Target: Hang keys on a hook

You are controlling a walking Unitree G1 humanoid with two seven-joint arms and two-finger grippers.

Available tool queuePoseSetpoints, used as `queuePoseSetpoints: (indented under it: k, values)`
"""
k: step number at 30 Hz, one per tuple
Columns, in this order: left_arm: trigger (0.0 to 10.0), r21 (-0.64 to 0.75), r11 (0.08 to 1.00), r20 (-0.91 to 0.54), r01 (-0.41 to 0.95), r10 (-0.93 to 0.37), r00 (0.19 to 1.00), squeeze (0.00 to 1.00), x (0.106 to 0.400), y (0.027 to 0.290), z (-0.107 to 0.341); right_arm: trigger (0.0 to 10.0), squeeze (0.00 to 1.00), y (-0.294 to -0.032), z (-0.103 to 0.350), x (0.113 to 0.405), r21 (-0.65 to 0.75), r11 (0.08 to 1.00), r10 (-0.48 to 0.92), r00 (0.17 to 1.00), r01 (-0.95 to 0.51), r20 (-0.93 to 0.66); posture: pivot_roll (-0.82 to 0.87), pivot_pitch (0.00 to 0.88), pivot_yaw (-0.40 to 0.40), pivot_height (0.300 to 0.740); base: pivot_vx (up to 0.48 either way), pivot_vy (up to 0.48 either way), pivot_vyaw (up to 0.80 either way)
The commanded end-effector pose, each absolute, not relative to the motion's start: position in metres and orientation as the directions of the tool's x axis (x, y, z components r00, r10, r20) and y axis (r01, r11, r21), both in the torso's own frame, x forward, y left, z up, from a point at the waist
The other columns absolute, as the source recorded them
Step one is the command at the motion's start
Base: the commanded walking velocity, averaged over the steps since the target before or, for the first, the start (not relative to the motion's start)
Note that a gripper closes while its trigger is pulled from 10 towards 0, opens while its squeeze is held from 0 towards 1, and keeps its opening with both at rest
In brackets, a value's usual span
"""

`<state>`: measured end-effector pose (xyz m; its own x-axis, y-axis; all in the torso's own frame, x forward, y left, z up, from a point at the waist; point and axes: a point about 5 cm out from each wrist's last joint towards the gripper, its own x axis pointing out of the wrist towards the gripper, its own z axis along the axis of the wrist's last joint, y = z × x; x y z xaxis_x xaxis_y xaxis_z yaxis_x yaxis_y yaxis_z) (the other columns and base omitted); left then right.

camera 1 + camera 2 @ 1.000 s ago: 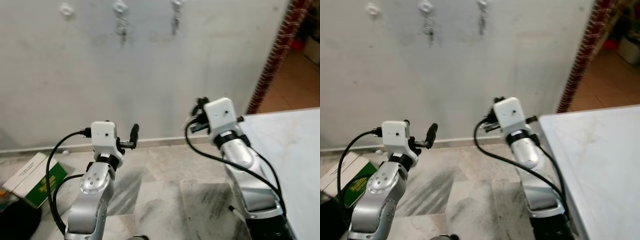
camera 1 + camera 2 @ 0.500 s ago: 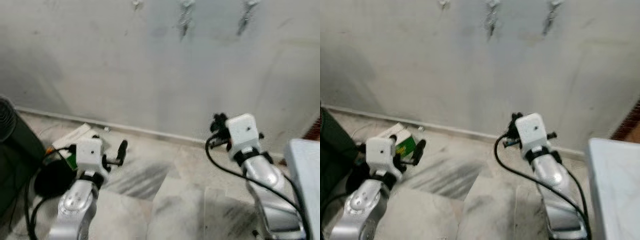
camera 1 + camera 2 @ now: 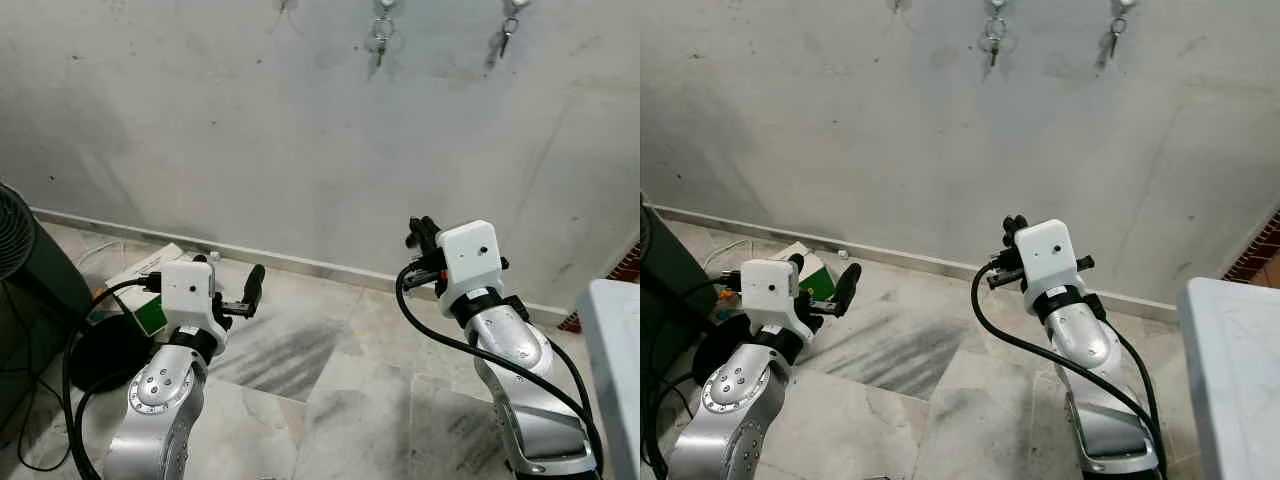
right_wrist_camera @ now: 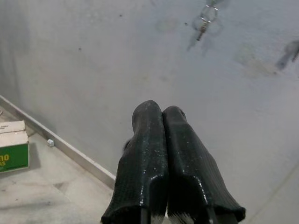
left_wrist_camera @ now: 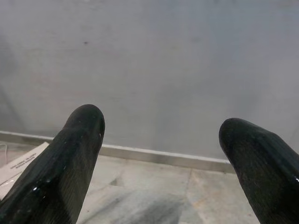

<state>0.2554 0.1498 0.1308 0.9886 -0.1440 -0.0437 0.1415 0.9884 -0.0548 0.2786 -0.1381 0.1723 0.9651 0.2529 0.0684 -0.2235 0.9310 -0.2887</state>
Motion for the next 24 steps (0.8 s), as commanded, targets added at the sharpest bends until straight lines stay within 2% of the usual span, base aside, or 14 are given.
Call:
queuePoseSetpoints:
  k: [1,3,9,24]
  values:
    - [10.0,-0.048,0.991,-0.065,0.127,-0.129,0.989,0.0,0.256,0.155,0.128,10.0,0.0,-0.132,0.176,0.279,-0.284,0.929,0.273,0.958,-0.239,0.086,-0.03,0.057,0.055,0.74,0.0,0.326,0.0]
    - [10.0,-0.048,0.991,-0.064,0.127,-0.13,0.989,0.0,0.257,0.155,0.128,10.0,0.0,-0.131,0.177,0.28,-0.283,0.929,0.274,0.958,-0.239,0.088,-0.03,0.057,0.055,0.74,0.0,0.339,0.0]
    - [10.0,-0.051,0.99,-0.065,0.13,-0.133,0.989,0.0,0.259,0.155,0.128,10.0,0.0,-0.131,0.177,0.28,-0.282,0.93,0.269,0.959,-0.234,0.092,-0.03,0.057,0.055,0.74,0.0,-0.079,0.0]
    - [10.0,-0.057,0.988,-0.055,0.145,-0.148,0.987,0.0,0.269,0.152,0.132,10.0,0.0,-0.13,0.183,0.285,-0.28,0.936,0.251,0.961,-0.211,0.114,-0.03,0.066,0.069,0.74,0.0,0.48,0.0]
